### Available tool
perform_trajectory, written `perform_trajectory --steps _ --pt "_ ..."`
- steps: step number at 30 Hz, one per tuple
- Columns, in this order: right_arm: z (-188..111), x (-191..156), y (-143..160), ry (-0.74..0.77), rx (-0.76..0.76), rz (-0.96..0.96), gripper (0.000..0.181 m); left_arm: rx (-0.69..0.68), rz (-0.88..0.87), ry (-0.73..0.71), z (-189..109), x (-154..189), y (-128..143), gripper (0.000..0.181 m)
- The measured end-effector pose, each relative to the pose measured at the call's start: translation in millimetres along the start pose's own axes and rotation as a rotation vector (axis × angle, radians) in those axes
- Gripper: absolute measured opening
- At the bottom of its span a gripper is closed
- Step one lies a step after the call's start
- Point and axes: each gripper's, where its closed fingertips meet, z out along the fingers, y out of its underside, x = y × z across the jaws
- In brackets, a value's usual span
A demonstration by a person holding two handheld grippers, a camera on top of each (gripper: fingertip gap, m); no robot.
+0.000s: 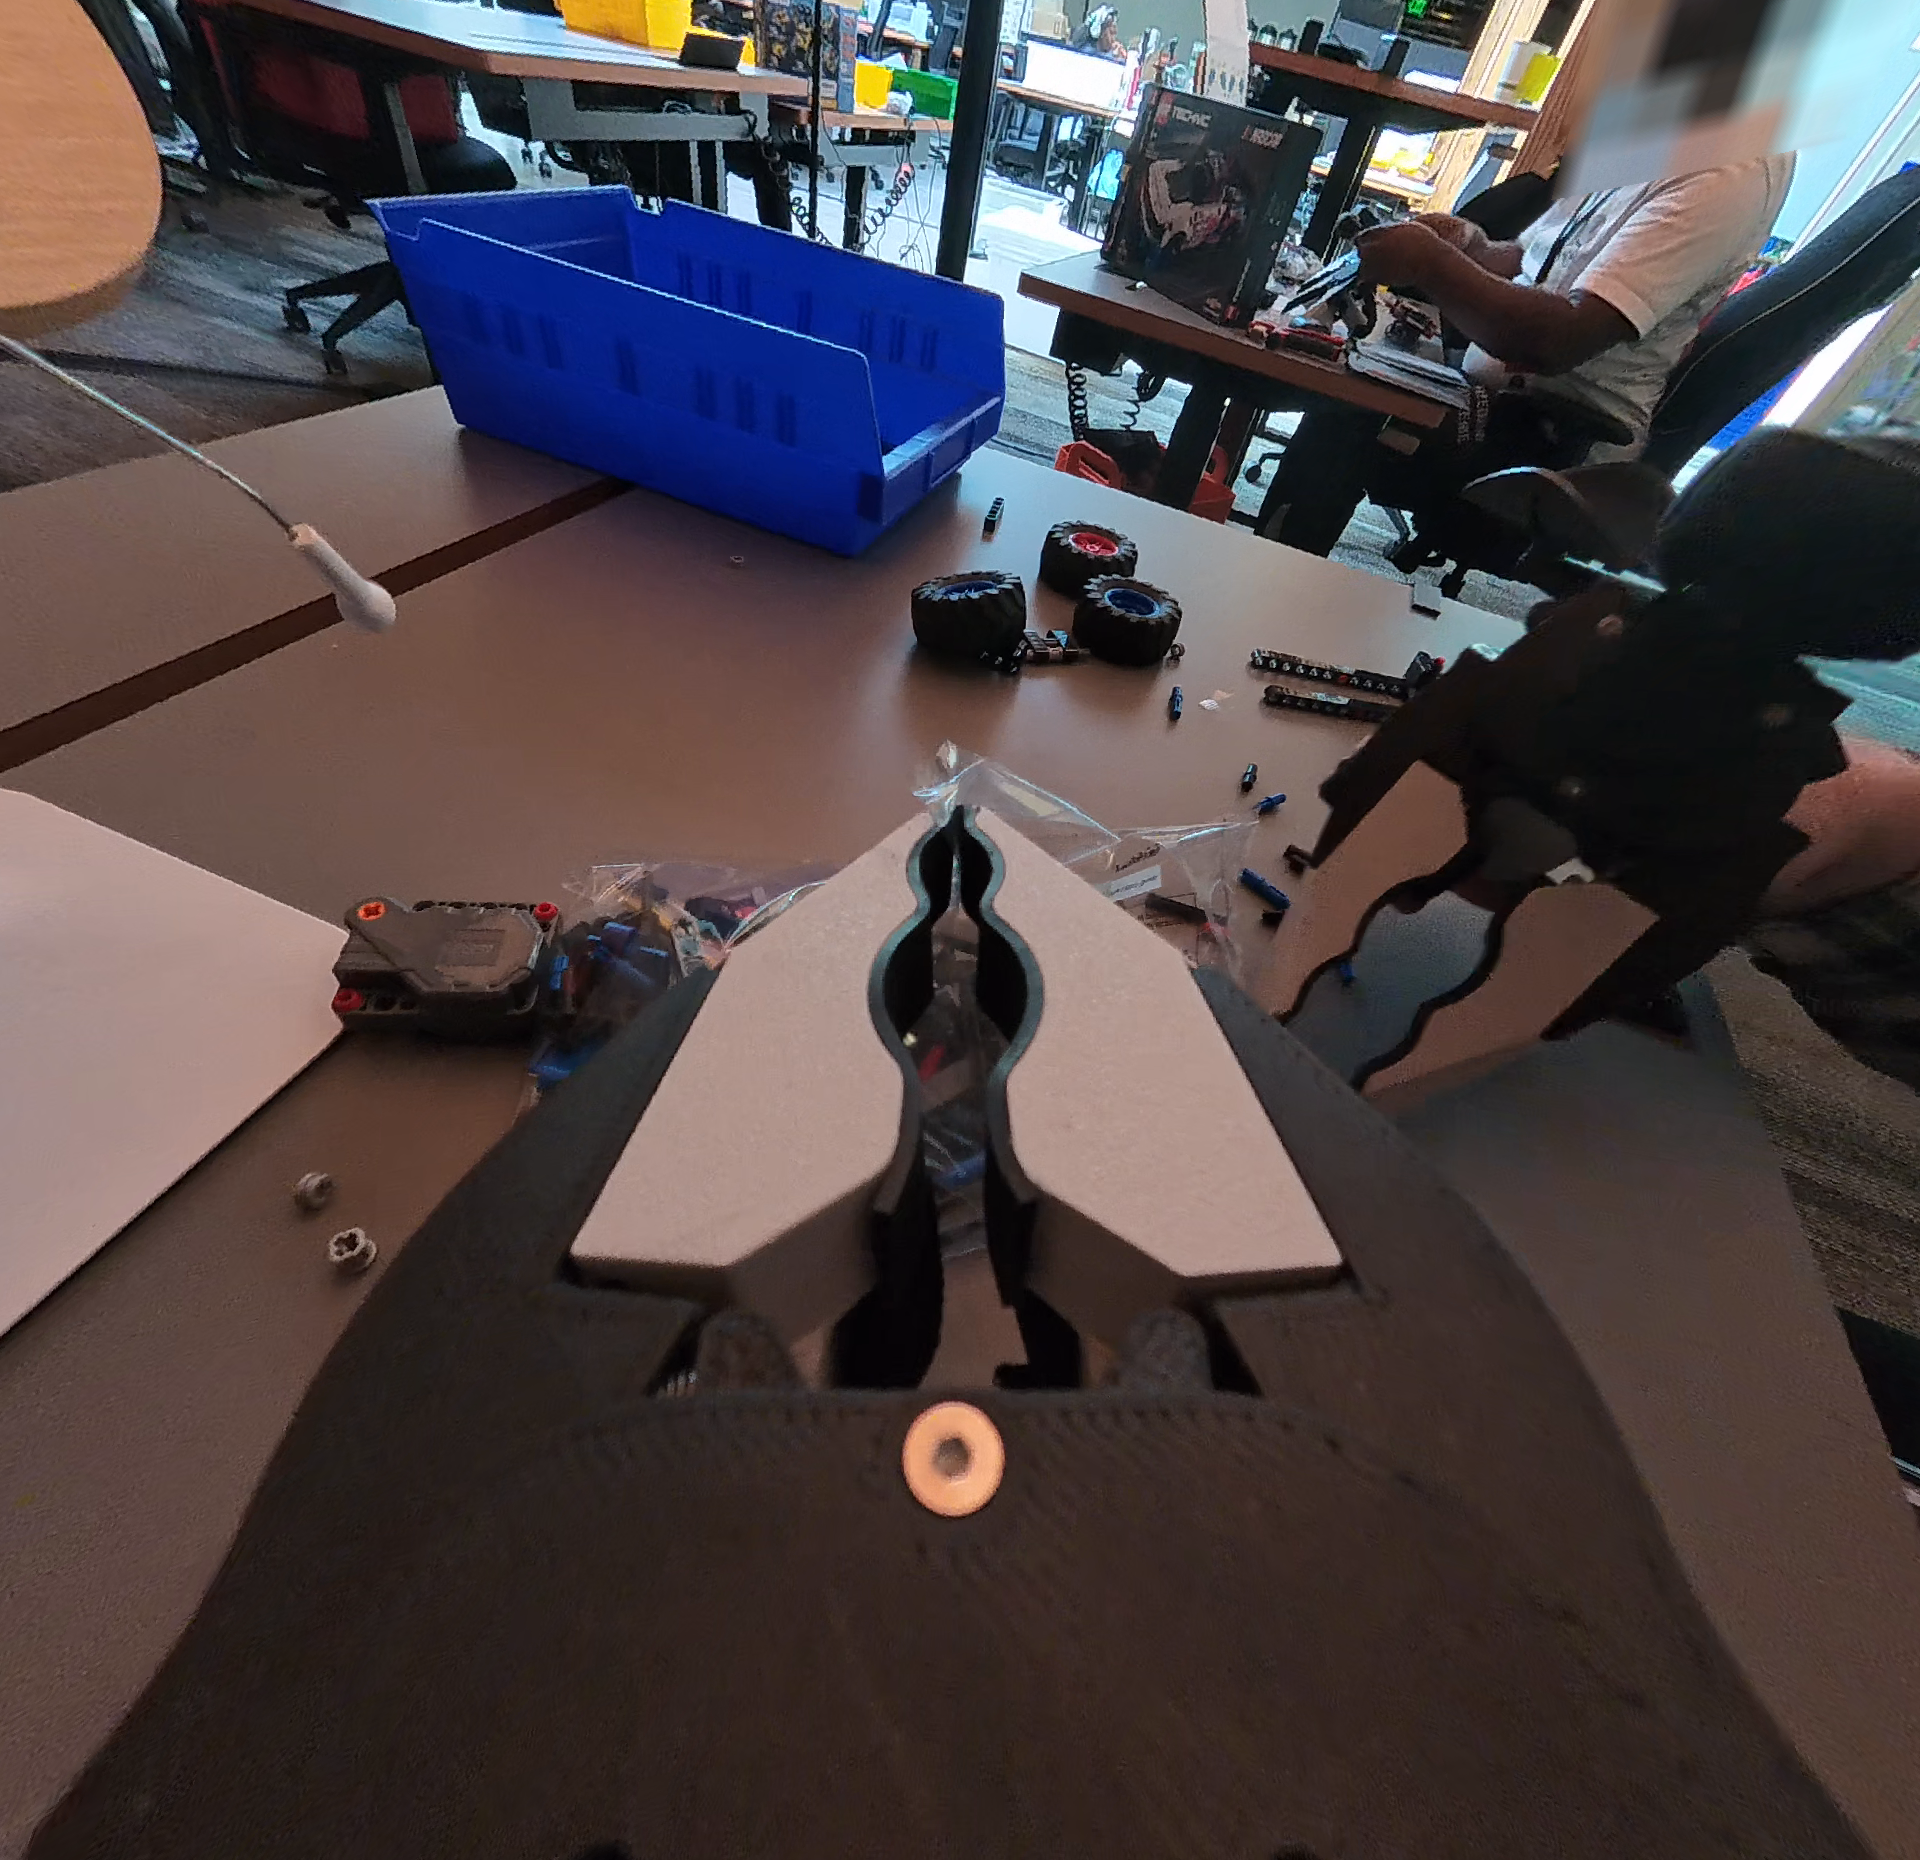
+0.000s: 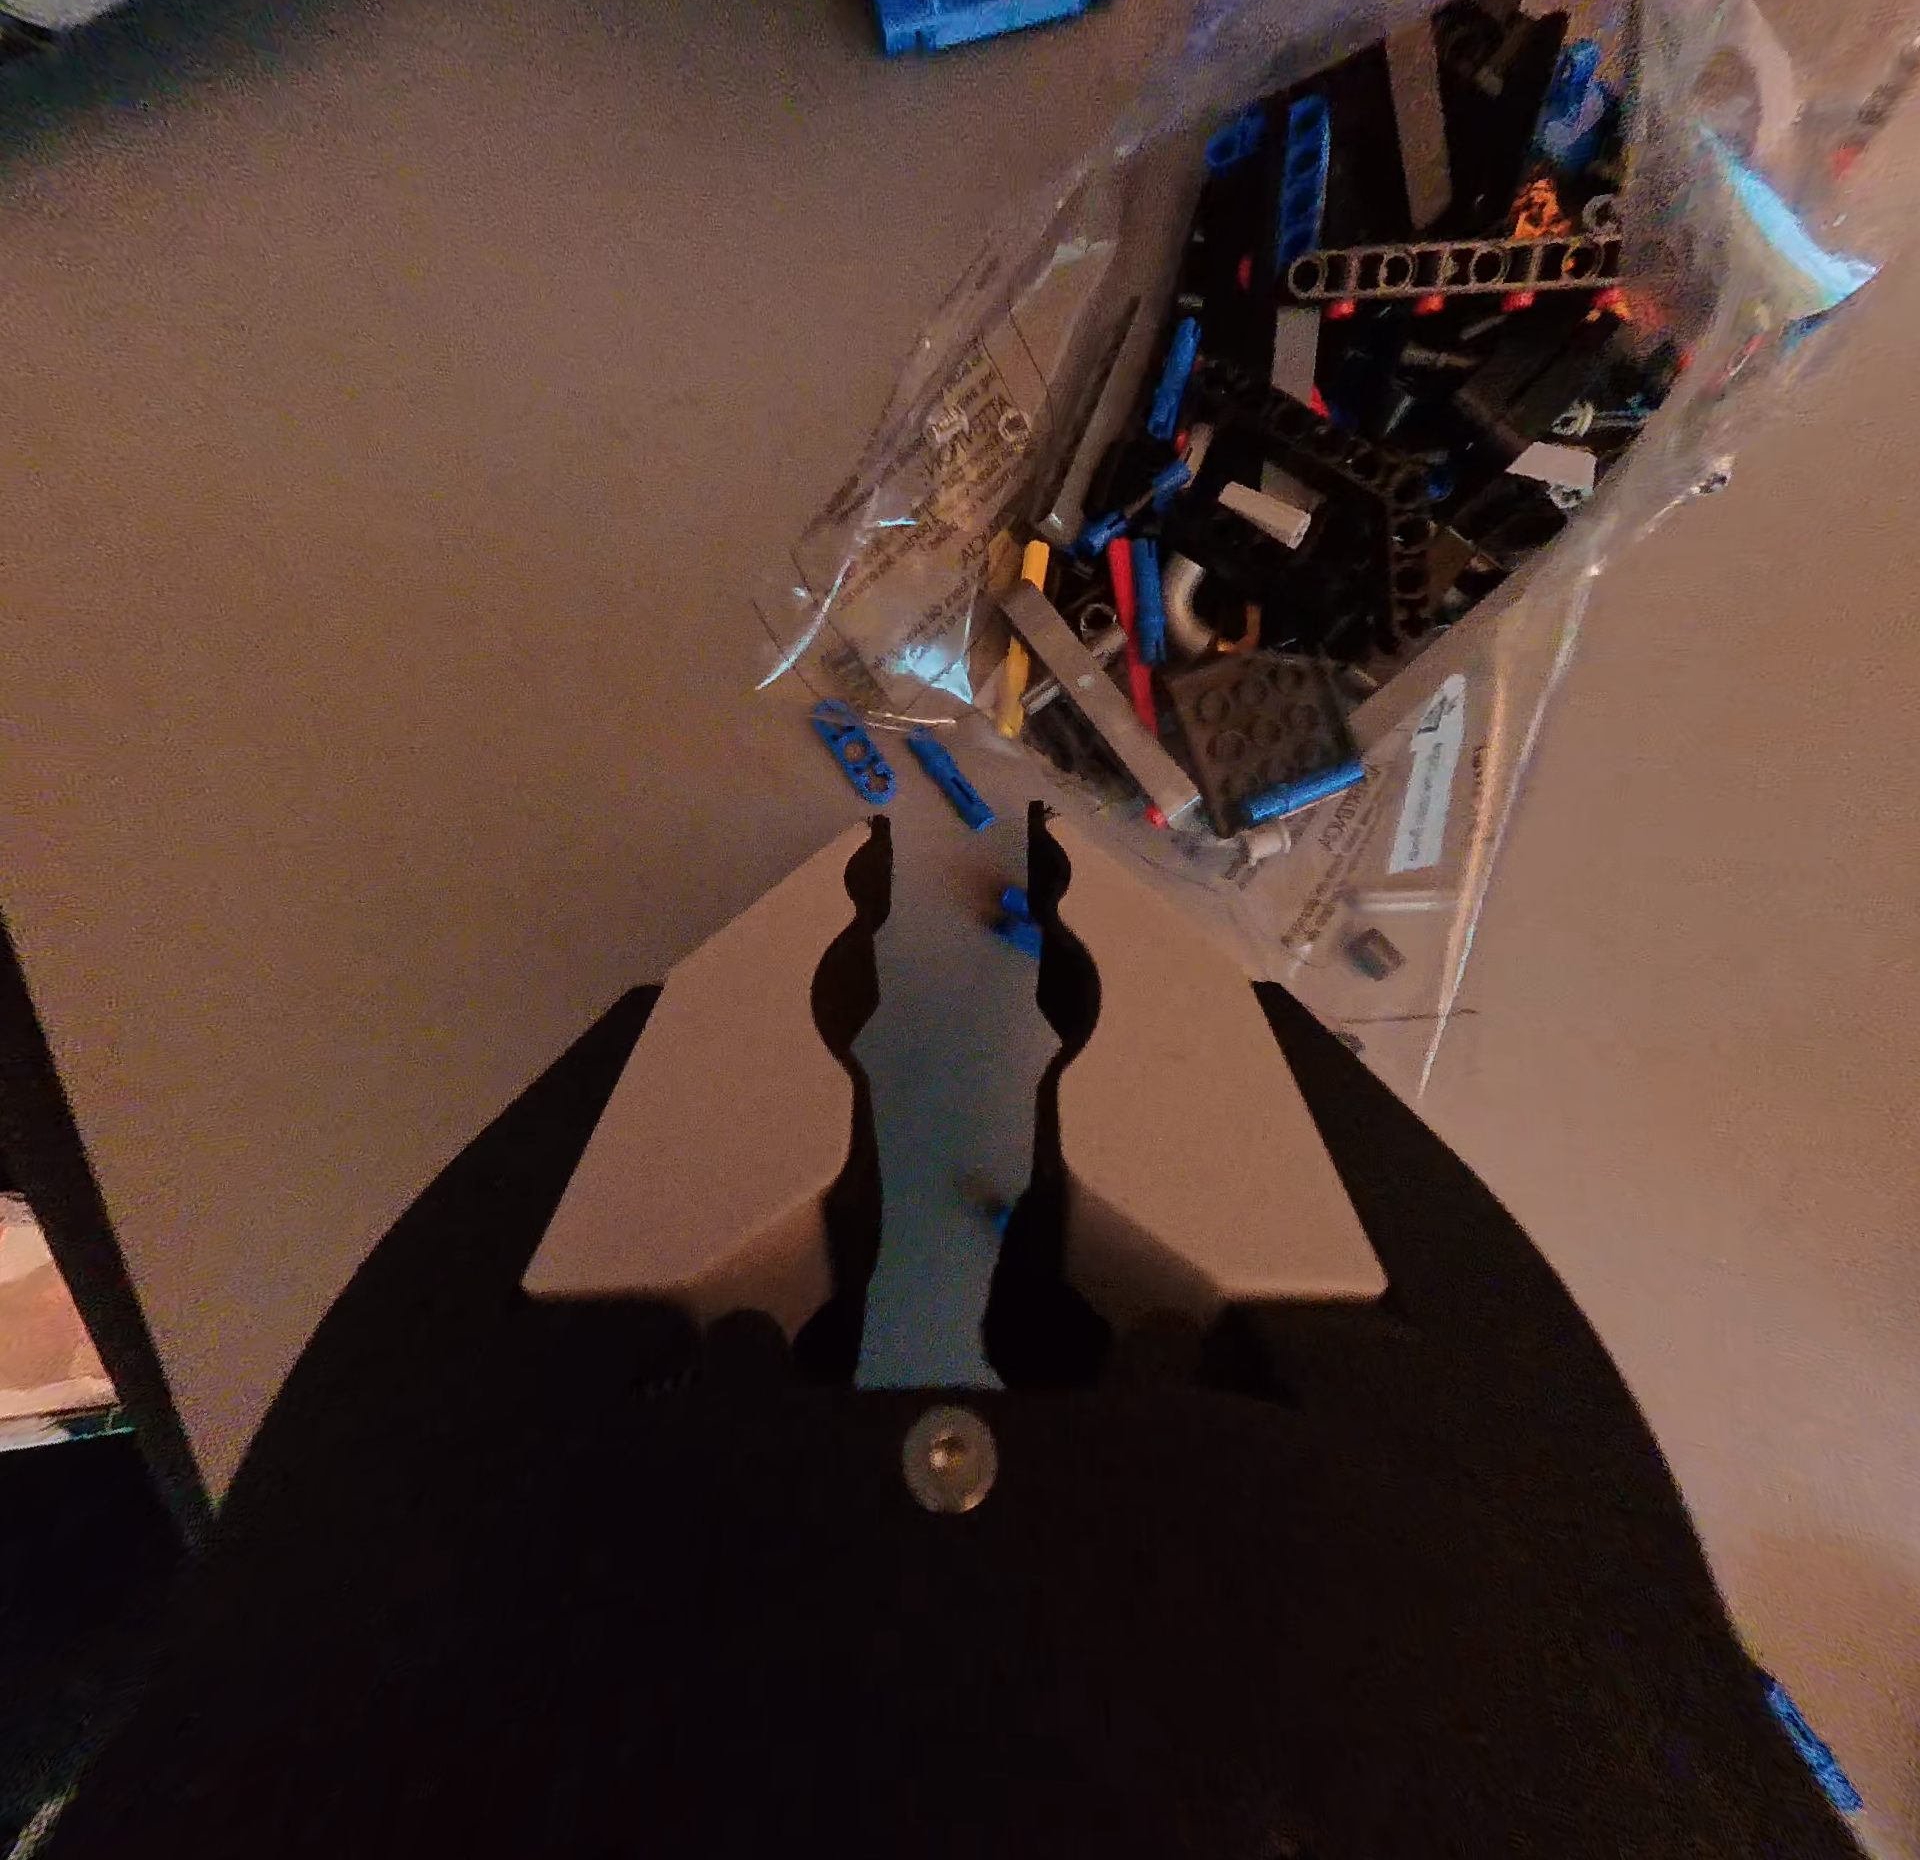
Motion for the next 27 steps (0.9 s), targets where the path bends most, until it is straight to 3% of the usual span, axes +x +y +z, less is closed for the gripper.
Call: perform_trajectory --steps 4,9,12,14,15,16,17,18,21,27 --pt "13.5 -0.5 -2.5 -0.049 0.016 0.024 0.002 0.007 -0.006 -0.003 -1.9 -2.0 -0.6 0.0" --pt "-5.5 -19.9 -1.4 -0.112 -0.008 -0.018 0.002 0.001 -0.003 -0.002 -1.0 -1.7 -0.2 0.0" --pt "-30.0 -21.1 -39.7 -0.08 0.124 -0.063 0.002 -0.005 0.0 0.0 0.6 -0.6 0.9 0.0" --pt "-37.2 -3.2 -68.8 0.016 0.187 -0.071 0.002 -0.009 -0.001 0.0 1.7 -0.4 2.5 0.0" --pt "-36.1 12.6 -79.1 0.087 0.198 -0.065 0.007 -0.011 -0.002 0.0 2.2 -0.5 3.3 0.0" --pt "-31.0 26.3 -82.5 0.137 0.175 -0.052 0.025 -0.013 -0.004 -0.001 2.3 -0.9 4.0 0.0" --pt "-25.6 36.5 -80.2 0.166 0.123 -0.018 0.046 -0.014 -0.004 -0.002 2.1 -1.1 4.8 0.0" --pt "-24.1 39.3 -78.9 0.17 0.092 0.018 0.048 -0.013 -0.004 -0.003 1.4 -1.5 4.8 0.0" --pt "-34.8 11.0 -81.8 0.084 0.166 -0.017 0.014 -0.001 -0.007 -0.004 -1.0 -2.2 1.6 0.0" --pt "-10.8 -30.4 -24.9 -0.028 -0.005 -0.101 0.016 -0.015 0.001 0.003 2.5 0.7 3.7 0.0"
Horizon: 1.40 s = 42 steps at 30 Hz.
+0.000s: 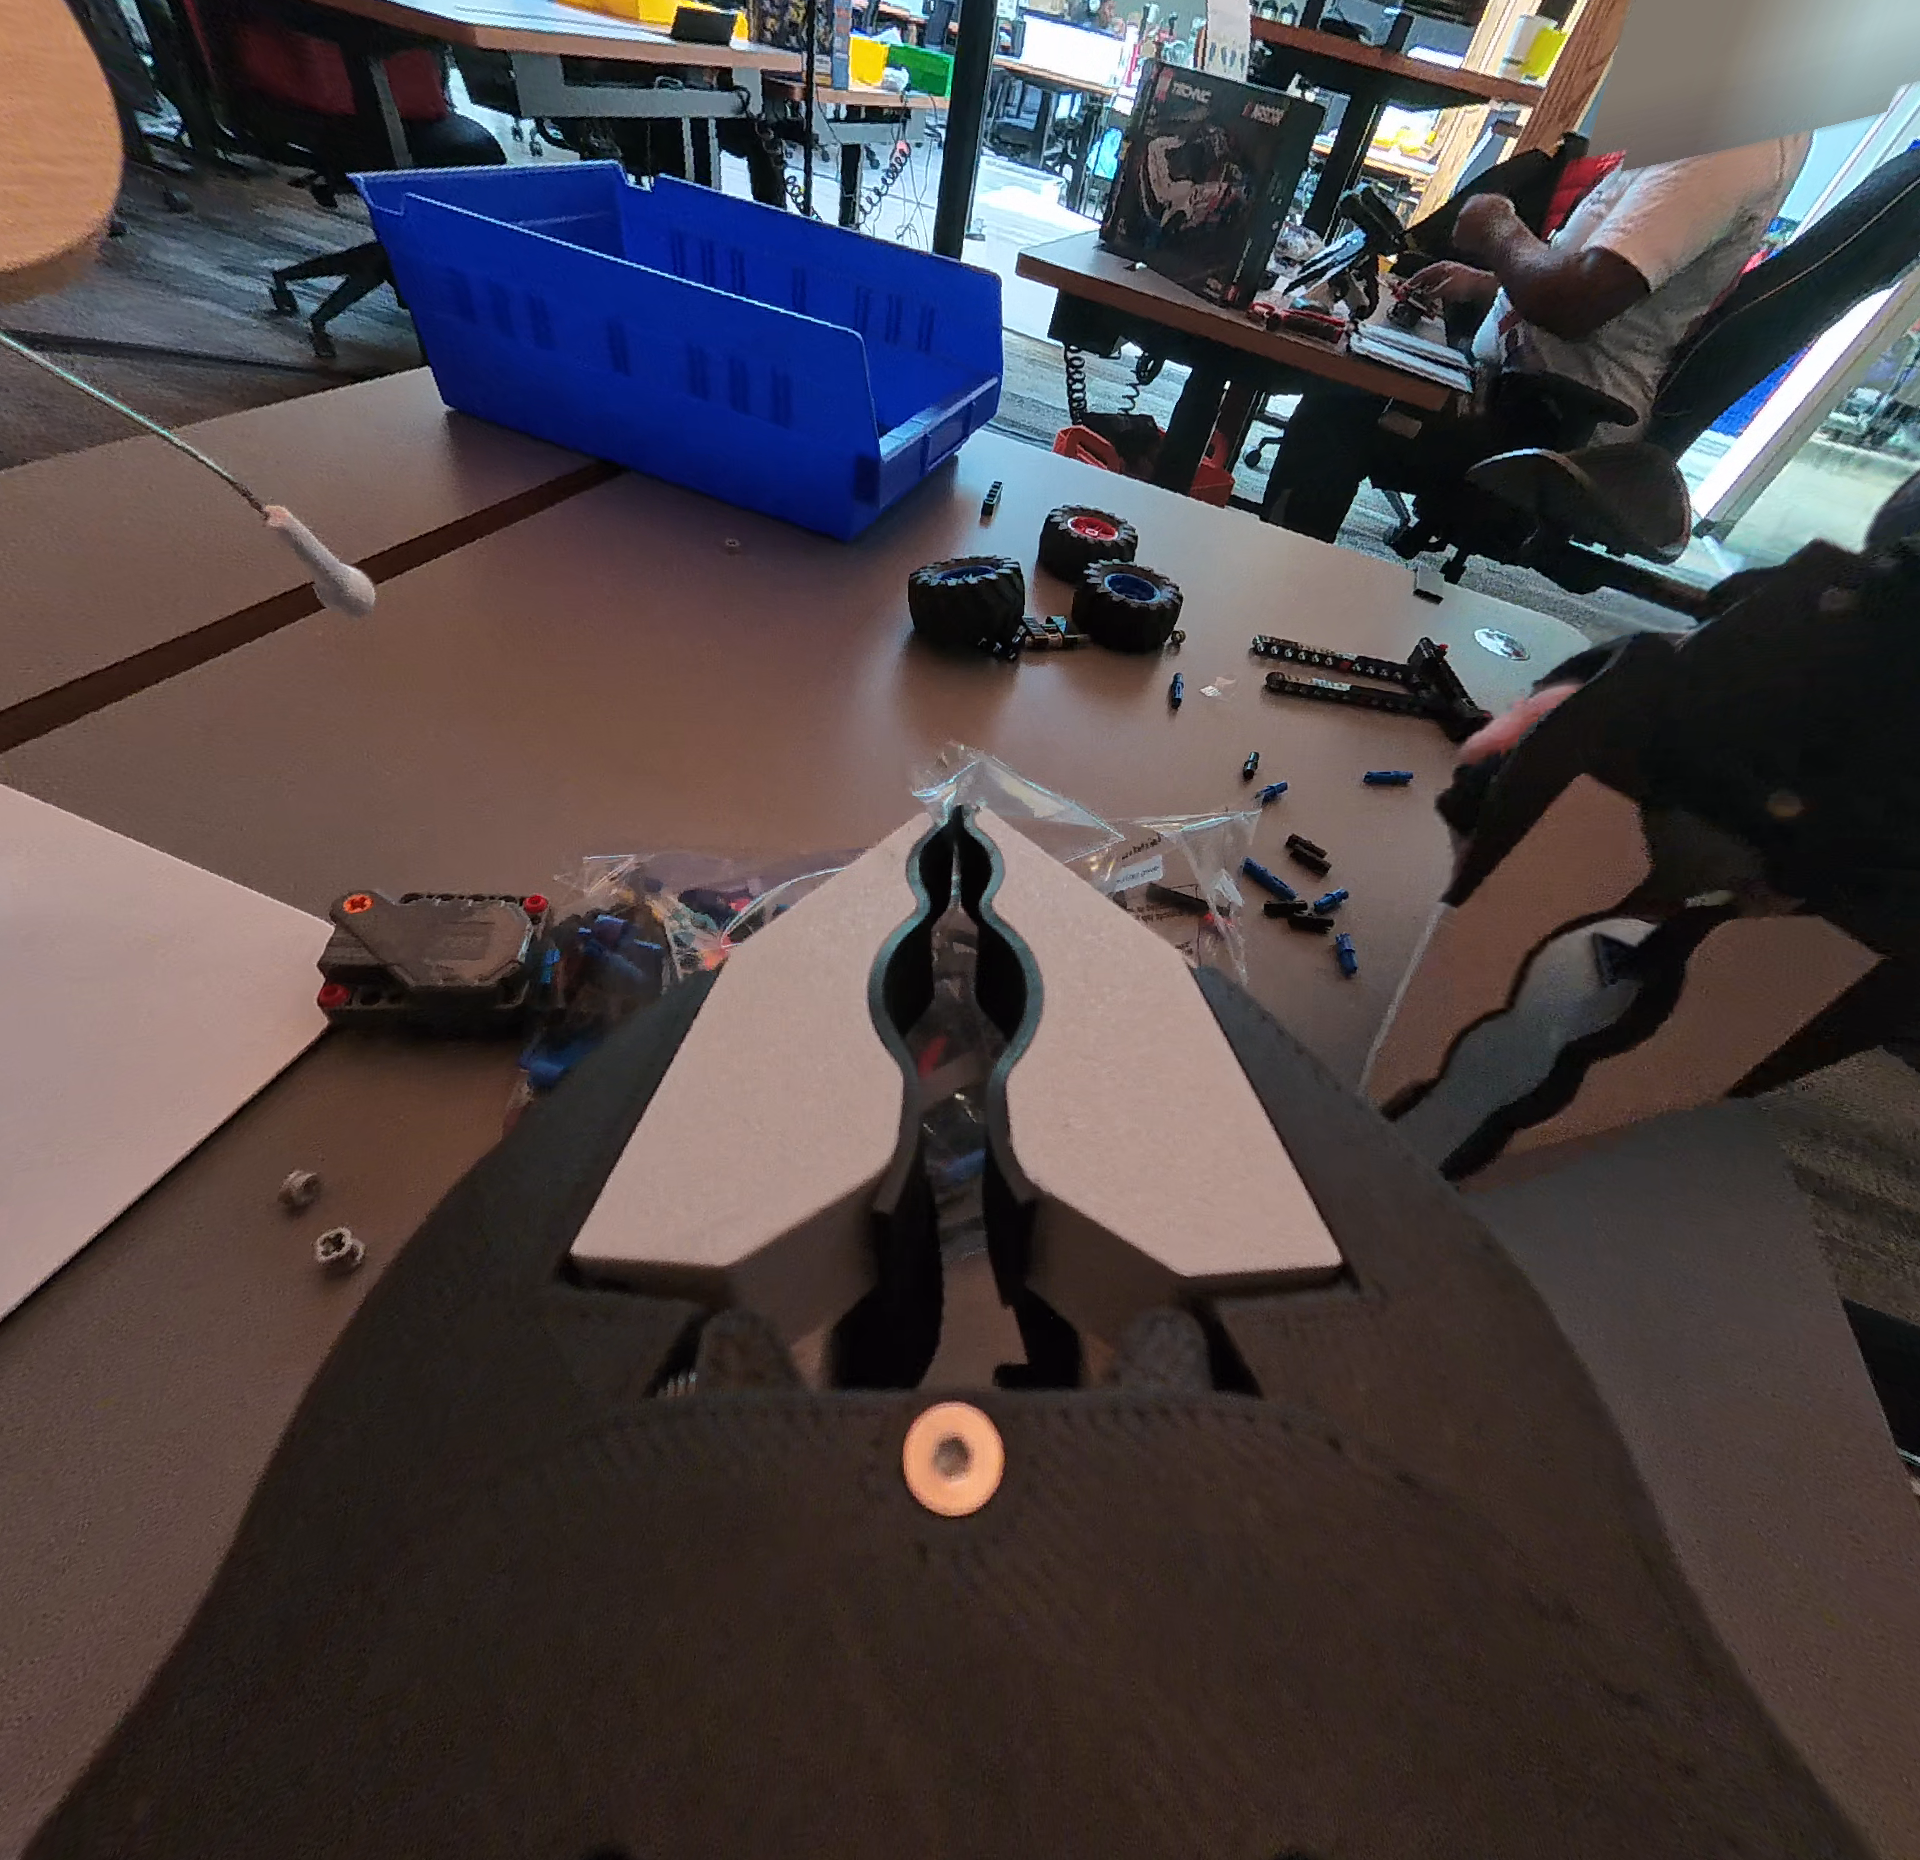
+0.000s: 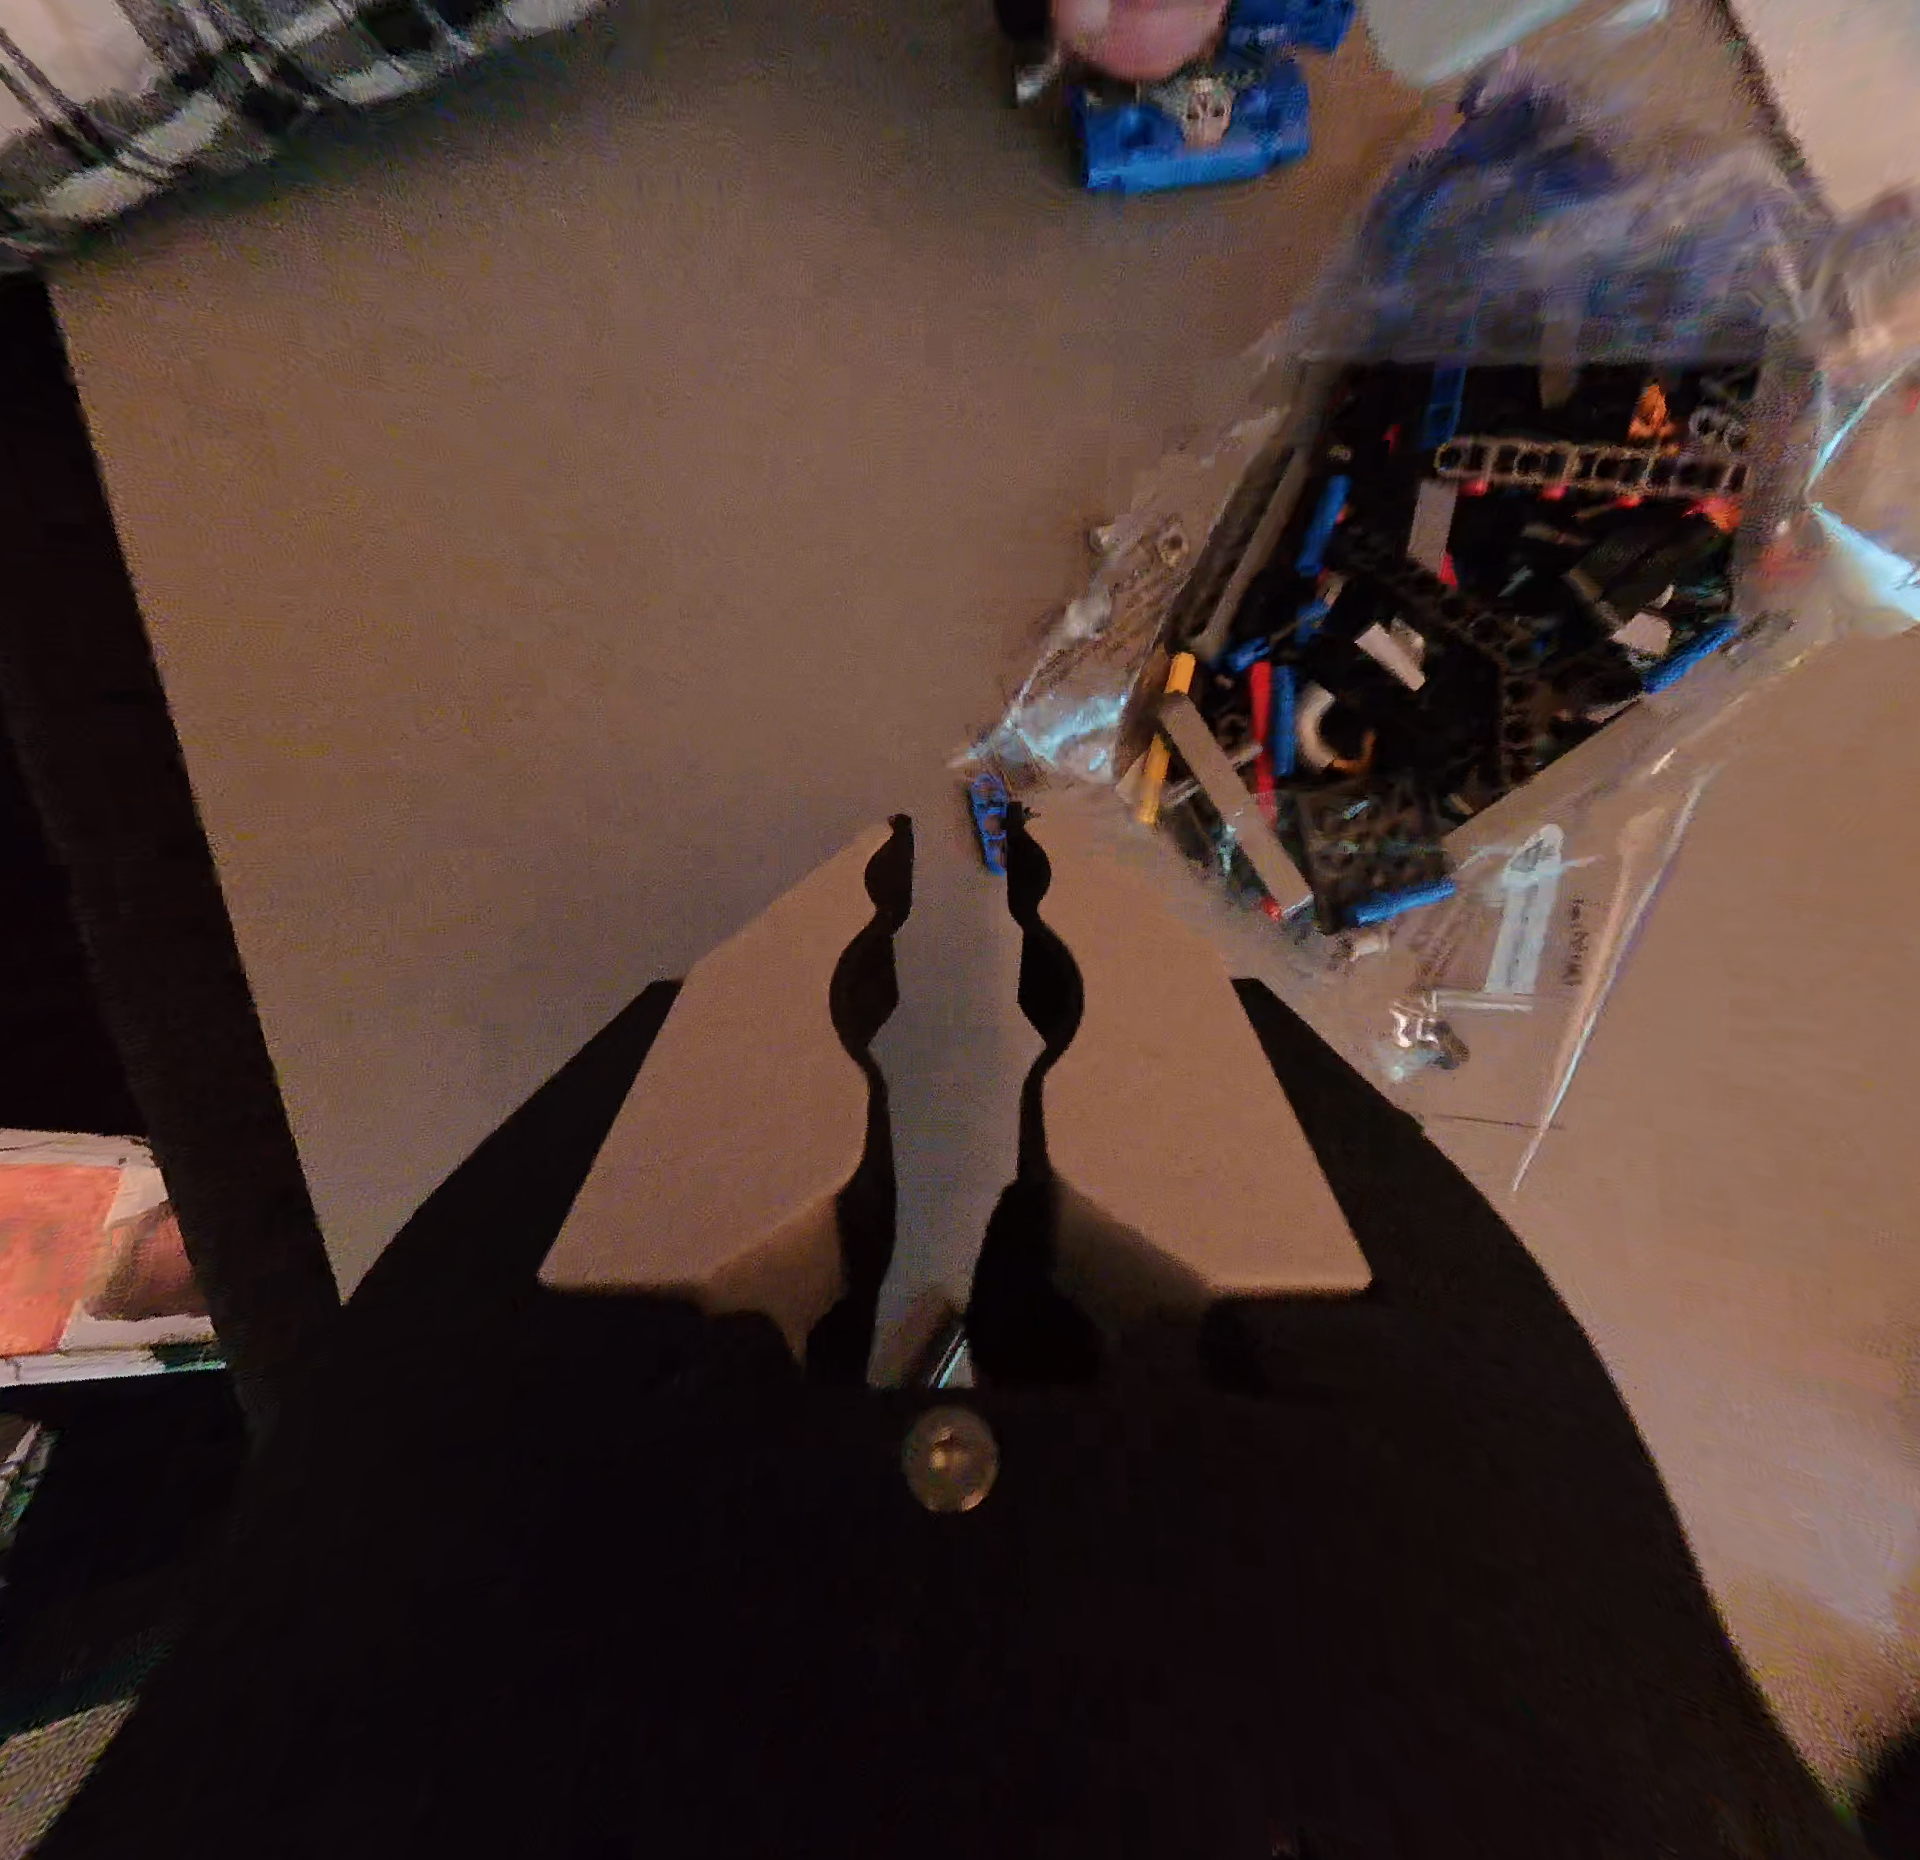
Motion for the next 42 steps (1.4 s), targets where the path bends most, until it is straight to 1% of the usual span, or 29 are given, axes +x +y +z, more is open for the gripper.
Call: perform_trajectory --steps 2,5,7,10,12,14,16,17,18,19,21,22,23,25,28,29,31,33,36,38,39,40,41,42 --pt "8.2 5.1 11.3 0.019 -0.041 0.025 0.018 -0.003 -0.001 -0.002 0.3 -0.1 1.1 0.0" --pt "19.0 8.4 14.5 0.012 -0.044 0.057 0.015 0.004 -0.005 -0.004 -0.8 -1.0 0.2 0.0" --pt "24.9 5.3 14.1 -0.025 -0.028 0.089 0.005 0.005 -0.004 -0.005 -1.2 -1.3 -0.1 0.0" --pt "21.5 -13.4 11.2 -0.106 -0.022 0.05 0.005 0.005 -0.003 -0.005 -1.5 -1.1 -0.5 0.0" --pt "9.0 -14.1 -5.5 -0.089 0.041 0.014 0.005 0.005 -0.002 -0.004 -1.4 -1.0 -0.7 0.0" --pt "-5.5 2.8 -27.3 -0.016 0.11 0.009 0.005 0.002 0.0 -0.002 -0.7 -0.2 -0.4 0.0" --pt "-12.9 36.2 -40.9 0.111 0.143 0.032 0.006 0.0 0.0 -0.002 -0.1 0.2 0.4 0.0" --pt "-12.2 52.4 -40.0 0.162 0.124 0.058 0.019 -0.001 0.0 -0.002 -0.1 0.1 0.7 0.0" --pt "-9.7 61.2 -34.5 0.18 0.073 0.081 0.033 -0.001 -0.001 -0.003 -0.4 -0.2 1.0 0.0" --pt "-9.4 61.0 -32.1 0.178 0.045 0.076 0.034 0.001 -0.002 -0.004 -1.1 -0.5 0.7 0.0" --pt "-16.8 41.3 -40.5 0.141 0.109 0.009 0.017 0.009 -0.004 -0.005 -2.6 -1.5 -1.1 0.0" --pt "-19.3 26.0 -41.5 0.094 0.129 -0.019 0.013 0.012 -0.005 -0.005 -3.1 -1.7 -2.2 0.0" --pt "-19.0 12.0 -37.0 0.047 0.12 -0.039 0.012 0.014 -0.004 -0.004 -3.1 -1.6 -2.8 0.0" --pt "-10.1 -11.3 -16.3 -0.058 0.043 -0.038 0.015 0.011 -0.001 -0.002 -2.1 -0.3 -2.5 0.0" --pt "9.7 -11.3 4.0 -0.057 -0.015 -0.006 0.016 0.003 0.001 0.001 -0.2 1.3 -0.6 0.0" --pt "14.0 -6.4 6.7 -0.03 -0.02 0.005 0.016 0.002 0.001 0.0 -0.1 1.3 -0.2 0.0" --pt "19.5 0.7 7.8 0.001 -0.02 0.016 0.019 0.005 -0.002 -0.001 -0.6 0.7 -0.4 0.0" --pt "25.2 5.3 6.9 0.0 -0.016 0.031 0.016 0.009 -0.004 -0.003 -1.3 0.1 -1.3 0.0" --pt "32.3 10.7 8.8 0.0 -0.027 0.048 0.02 0.009 -0.003 -0.003 -1.4 -0.1 -1.4 0.0" --pt "30.3 8.6 9.4 -0.016 -0.035 0.059 0.022 0.009 -0.001 -0.003 -1.8 0.0 -1.6 0.0" --pt "24.4 5.8 8.7 -0.019 -0.03 0.047 0.02 0.01 -0.002 -0.003 -2.2 -0.2 -1.9 0.0" --pt "16.7 -2.8 4.5 -0.055 -0.004 0.029 0.015 0.012 -0.003 -0.003 -2.3 -0.3 -2.3 0.0" --pt "9.3 -14.7 -1.8 -0.111 0.031 0.014 0.012 0.013 -0.003 -0.003 -2.0 -0.3 -2.7 0.0" --pt "5.1 -20.7 -6.9 -0.134 0.055 0.012 0.012 0.012 -0.002 -0.002 -1.4 -0.2 -2.8 0.0"
